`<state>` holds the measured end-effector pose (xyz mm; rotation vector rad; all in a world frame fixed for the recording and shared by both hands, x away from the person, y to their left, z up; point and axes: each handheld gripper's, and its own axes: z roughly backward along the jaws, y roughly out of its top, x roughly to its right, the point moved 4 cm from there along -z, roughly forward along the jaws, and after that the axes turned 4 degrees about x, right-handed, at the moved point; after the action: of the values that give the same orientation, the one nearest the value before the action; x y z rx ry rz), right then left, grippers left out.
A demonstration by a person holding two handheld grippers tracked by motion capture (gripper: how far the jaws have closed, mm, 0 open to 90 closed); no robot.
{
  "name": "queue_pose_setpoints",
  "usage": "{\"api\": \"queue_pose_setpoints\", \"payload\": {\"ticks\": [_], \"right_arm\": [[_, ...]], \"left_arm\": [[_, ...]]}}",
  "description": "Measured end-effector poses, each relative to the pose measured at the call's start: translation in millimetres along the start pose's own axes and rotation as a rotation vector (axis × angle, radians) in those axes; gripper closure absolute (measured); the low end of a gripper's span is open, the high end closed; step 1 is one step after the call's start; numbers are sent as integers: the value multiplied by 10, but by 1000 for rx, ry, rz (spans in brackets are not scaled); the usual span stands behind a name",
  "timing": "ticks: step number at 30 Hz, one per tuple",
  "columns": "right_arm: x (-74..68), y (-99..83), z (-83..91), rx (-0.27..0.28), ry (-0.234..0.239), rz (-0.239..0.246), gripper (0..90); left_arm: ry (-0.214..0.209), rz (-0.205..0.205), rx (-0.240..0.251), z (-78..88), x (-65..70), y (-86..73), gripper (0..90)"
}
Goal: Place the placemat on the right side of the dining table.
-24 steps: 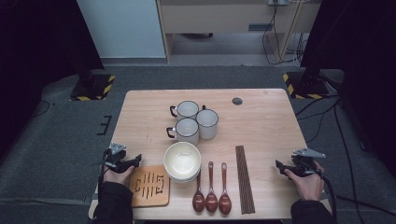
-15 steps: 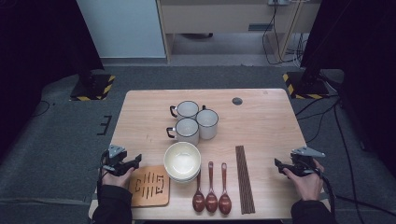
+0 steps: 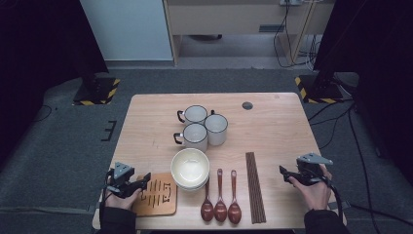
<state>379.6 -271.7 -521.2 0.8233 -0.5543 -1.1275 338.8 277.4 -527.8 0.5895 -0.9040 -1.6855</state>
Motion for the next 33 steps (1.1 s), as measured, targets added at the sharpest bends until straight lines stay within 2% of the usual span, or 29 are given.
{"api": "queue_pose_setpoints", "payload": {"ticks": [7, 18, 27, 33], "right_arm": [[-41, -9, -3, -9, 8, 5, 242], [-45, -49, -19, -31, 7, 8, 230], [-45, -68, -37, -47, 10, 7, 224], [-46, -79, -47, -54, 11, 9, 221]], "left_arm": [[17, -28, -44, -27, 70, -69, 225], [6, -16, -99, -114, 104, -145, 205], [12, -19, -116, -152, 107, -162, 179], [-2, -1, -115, -160, 89, -165, 180]]}}
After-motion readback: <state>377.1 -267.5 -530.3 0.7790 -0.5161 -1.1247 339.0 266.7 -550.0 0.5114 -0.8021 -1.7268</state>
